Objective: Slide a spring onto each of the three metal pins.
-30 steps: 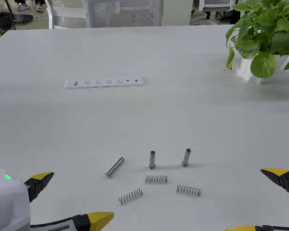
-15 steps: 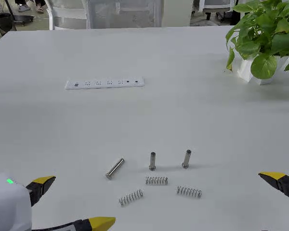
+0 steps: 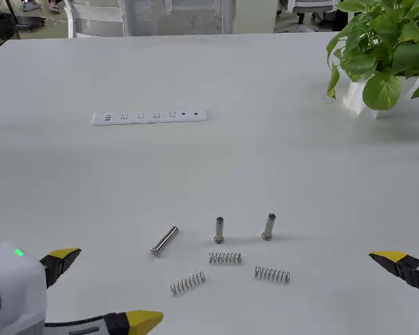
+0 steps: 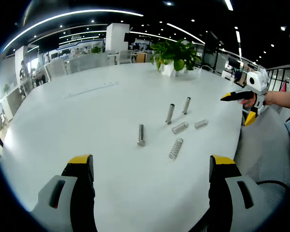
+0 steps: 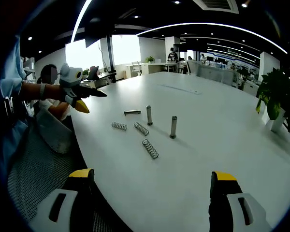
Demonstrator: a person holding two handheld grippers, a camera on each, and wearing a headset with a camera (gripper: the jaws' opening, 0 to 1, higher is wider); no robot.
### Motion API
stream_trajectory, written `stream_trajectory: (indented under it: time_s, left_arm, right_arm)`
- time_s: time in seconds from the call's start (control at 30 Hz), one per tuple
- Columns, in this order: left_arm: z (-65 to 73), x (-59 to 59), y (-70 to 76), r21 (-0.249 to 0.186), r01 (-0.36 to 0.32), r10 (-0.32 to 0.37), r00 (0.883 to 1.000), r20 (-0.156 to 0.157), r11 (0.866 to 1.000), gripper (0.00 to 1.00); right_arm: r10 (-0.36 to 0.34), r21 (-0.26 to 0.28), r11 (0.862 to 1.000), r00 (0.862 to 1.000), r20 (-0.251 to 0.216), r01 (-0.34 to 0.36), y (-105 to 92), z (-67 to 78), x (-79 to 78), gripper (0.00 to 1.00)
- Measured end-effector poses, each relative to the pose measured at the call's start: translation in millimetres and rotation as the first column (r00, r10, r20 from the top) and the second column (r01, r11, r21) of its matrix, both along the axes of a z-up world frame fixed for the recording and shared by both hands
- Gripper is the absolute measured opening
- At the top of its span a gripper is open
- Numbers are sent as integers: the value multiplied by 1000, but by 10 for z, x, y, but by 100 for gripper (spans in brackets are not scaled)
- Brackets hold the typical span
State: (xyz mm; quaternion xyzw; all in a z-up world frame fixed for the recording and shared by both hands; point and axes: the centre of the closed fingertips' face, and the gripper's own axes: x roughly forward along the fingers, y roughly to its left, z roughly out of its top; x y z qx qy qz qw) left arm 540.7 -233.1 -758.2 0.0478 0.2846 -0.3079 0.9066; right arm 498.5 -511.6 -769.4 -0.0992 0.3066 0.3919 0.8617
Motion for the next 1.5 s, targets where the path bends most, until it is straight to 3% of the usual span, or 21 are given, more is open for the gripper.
stream_trajectory:
  time_s: [0.13, 0.23, 0.27, 0.33, 0.47, 0.6, 0.8, 0.97, 1.5]
  left_arm:
    - [30, 94, 9, 23, 16, -17, 1000, 5, 1000, 98]
    - [-36, 152, 78, 70, 6, -2, 999, -48, 998, 95]
    - [-24, 207, 60, 55, 21, -19, 999, -32, 998, 95]
    - [-24, 231, 31, 60, 31, -28, 998, -51, 998, 91]
    - [-13, 321, -40, 76, 54, -49, 997, -58, 996, 87]
    - [-73, 417, -72, 132, 86, -77, 995, -69, 988, 84]
    - [-143, 542, -197, 92, 93, -82, 990, -118, 991, 77]
    - [-275, 625, -287, 118, 130, -109, 980, -166, 985, 67]
    - [-438, 784, -511, 125, 155, -126, 969, -214, 980, 52]
  right_arm:
    - [-8, -1, 1000, 1000, -1, 8, -7, -3, 13, 99]
    - [-11, -5, 1000, 1000, 0, 11, -18, -6, 12, 99]
    - [-14, -4, 1000, 1000, -1, 14, -22, -7, 11, 99]
    - [-17, 1, 1000, 1000, 0, 17, -17, -2, 6, 99]
    - [-30, 6, 1000, 1000, 3, 30, -20, 8, 7, 99]
    - [-40, 10, 999, 999, 8, 40, -32, 11, 9, 99]
    - [-65, 20, 998, 998, 20, 64, -58, 36, 23, 99]
    - [-83, 39, 996, 996, 16, 82, -64, 45, 18, 99]
    - [-97, 49, 994, 995, 4, 96, -74, 24, -64, 99]
